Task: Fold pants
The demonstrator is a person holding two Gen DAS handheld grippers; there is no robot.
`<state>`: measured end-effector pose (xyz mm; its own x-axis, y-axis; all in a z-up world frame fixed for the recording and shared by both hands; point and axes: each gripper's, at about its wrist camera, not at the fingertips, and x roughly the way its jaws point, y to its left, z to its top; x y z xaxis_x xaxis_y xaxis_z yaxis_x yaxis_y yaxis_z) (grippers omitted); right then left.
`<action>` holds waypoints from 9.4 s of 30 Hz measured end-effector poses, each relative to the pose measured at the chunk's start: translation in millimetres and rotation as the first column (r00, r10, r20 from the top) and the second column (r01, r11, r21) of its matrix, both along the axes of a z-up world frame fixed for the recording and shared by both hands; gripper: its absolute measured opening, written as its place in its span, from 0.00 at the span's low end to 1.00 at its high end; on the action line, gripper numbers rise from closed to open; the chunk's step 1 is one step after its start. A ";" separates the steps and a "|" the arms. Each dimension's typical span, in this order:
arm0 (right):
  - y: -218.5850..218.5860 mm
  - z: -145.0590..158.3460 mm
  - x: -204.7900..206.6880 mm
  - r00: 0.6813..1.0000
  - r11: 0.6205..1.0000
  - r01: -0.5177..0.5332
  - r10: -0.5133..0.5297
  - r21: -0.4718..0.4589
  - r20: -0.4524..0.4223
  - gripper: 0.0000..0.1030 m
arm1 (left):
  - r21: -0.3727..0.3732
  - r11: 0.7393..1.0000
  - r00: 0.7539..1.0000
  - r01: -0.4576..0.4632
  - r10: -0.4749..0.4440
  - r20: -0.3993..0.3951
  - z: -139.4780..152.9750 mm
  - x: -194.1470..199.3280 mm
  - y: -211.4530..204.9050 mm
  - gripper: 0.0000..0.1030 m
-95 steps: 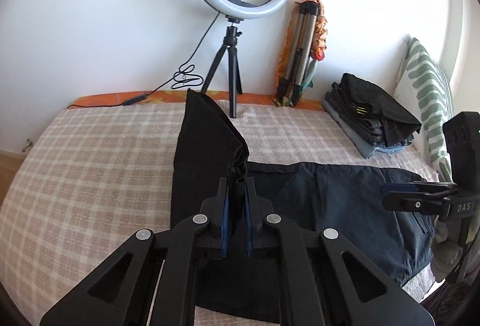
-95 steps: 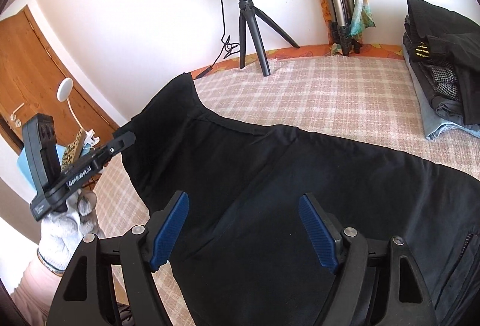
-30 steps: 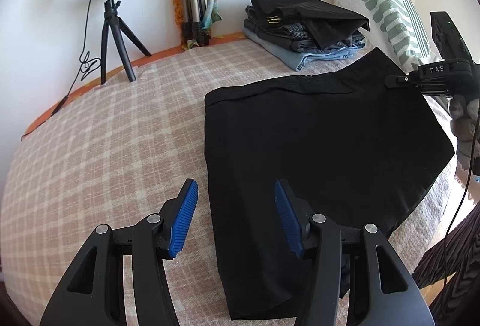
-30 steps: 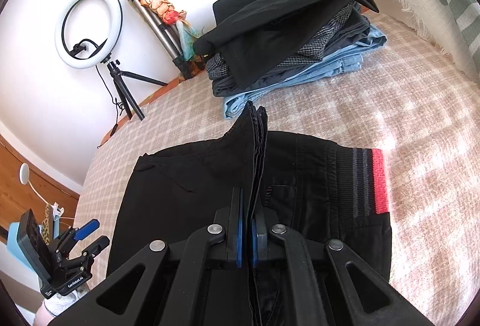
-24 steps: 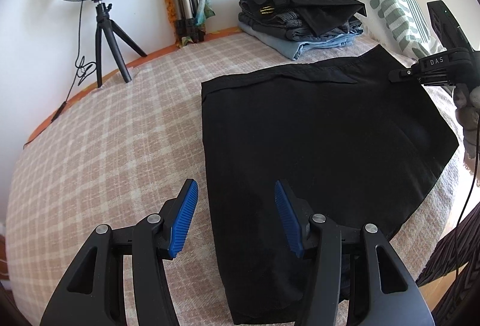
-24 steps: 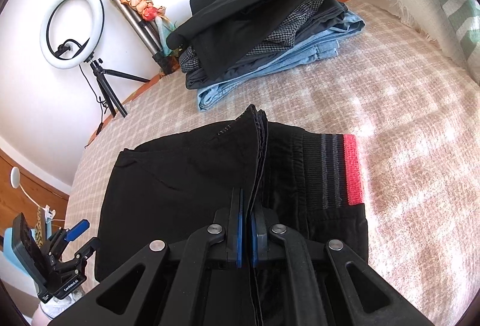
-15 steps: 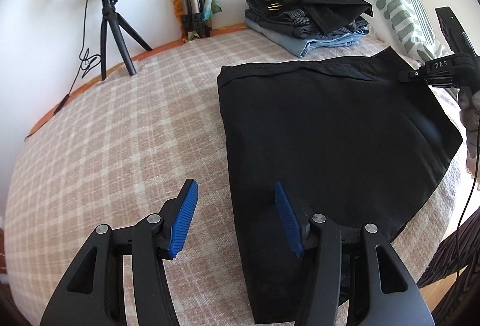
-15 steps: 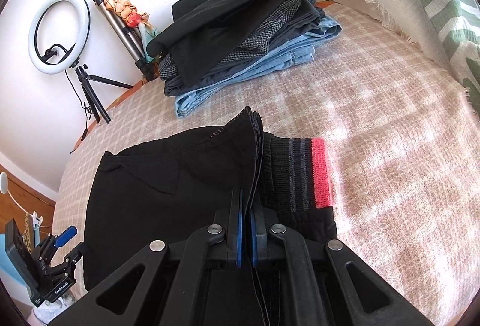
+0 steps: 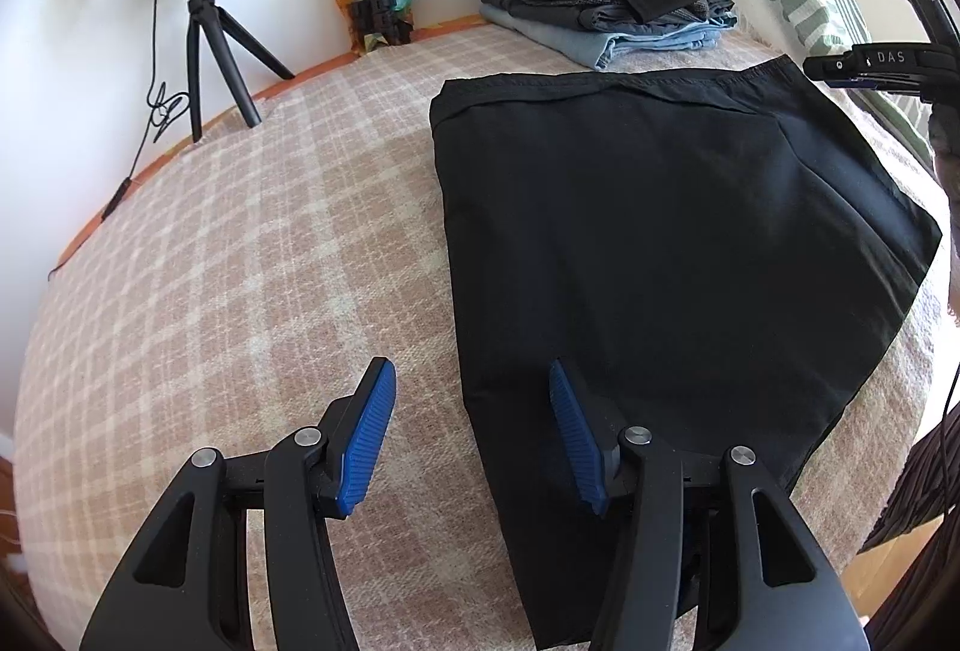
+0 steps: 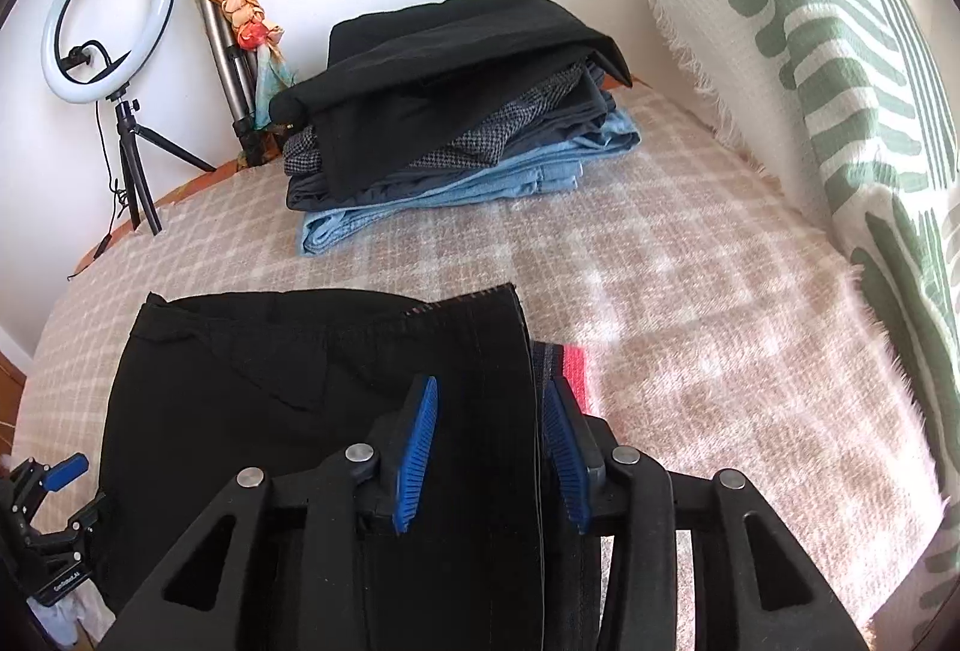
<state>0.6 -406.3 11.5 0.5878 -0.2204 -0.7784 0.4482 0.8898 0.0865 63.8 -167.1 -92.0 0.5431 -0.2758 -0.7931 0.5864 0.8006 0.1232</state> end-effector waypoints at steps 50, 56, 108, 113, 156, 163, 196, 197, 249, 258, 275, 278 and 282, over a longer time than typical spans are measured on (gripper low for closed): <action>172.5 -36.3 164.3 0.882 0.844 -0.429 0.468 0.322 -0.051 0.59 | -0.367 0.912 0.929 -0.185 0.040 -0.369 -1.3 -3.3 54.3 0.51; 165.7 -35.1 146.4 0.887 0.831 -0.406 0.459 0.381 -0.055 0.59 | -0.395 0.892 0.915 -0.218 0.046 -0.400 -1.1 2.9 51.1 0.48; 199.6 -58.6 131.0 0.835 0.830 -0.476 0.530 0.290 -0.148 0.40 | -0.283 0.959 0.993 0.009 -0.043 -0.114 26.8 -19.2 -6.8 0.10; 194.7 -59.5 128.3 0.841 0.836 -0.476 0.524 0.274 -0.136 0.25 | -0.271 0.962 0.993 0.029 -0.058 -0.100 27.3 -22.6 -5.0 0.10; 13.8 31.2 -12.3 0.974 0.905 -0.205 0.152 0.372 0.168 0.02 | -0.270 0.952 0.986 0.143 -0.160 -0.042 49.8 -24.9 -77.9 0.34; -25.8 13.9 -39.2 0.990 0.924 -0.107 0.064 0.366 0.125 0.02 | -0.250 0.947 0.977 0.202 -0.214 -0.020 50.4 -31.7 -105.1 0.34; 9.9 15.2 17.8 0.944 0.938 -0.330 0.327 0.108 0.044 0.32 | -0.134 0.903 0.913 0.408 -0.408 0.025 31.7 -74.7 -164.0 0.34; 12.6 14.7 26.1 0.939 0.932 -0.343 0.340 0.115 0.040 0.32 | -0.143 0.900 0.910 0.412 -0.413 0.024 32.4 -77.4 -162.1 0.34; -58.8 -20.3 -50.4 0.974 0.948 -0.223 0.224 0.228 0.021 0.88 | -0.362 0.929 0.920 0.073 -0.203 -0.334 32.9 0.9 -141.4 0.62; -71.7 -47.0 -40.8 0.975 0.922 -0.191 0.218 0.337 -0.046 0.87 | -0.329 0.941 0.917 0.081 -0.200 -0.346 23.5 6.5 -151.4 0.62; -78.3 -59.0 -44.0 0.959 0.830 -0.272 0.273 0.487 0.070 0.64 | -0.396 0.914 0.895 0.087 -0.247 -0.373 19.8 11.0 -159.8 0.57; -74.5 -62.8 -43.0 0.960 0.816 -0.276 0.259 0.507 0.106 0.61 | -0.394 0.913 0.894 0.108 -0.262 -0.362 19.8 9.8 -164.9 0.56; -68.8 -62.3 -37.2 0.968 0.828 -0.243 0.237 0.505 0.078 0.53 | -0.392 0.912 0.895 0.117 -0.268 -0.357 21.0 10.0 -171.6 0.56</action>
<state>-36.6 -475.1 -50.8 0.5797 0.3520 -0.7348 0.2223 0.7993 0.5583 73.8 -338.7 -71.0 0.1120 -0.6426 -0.7580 0.6716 0.6112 -0.4189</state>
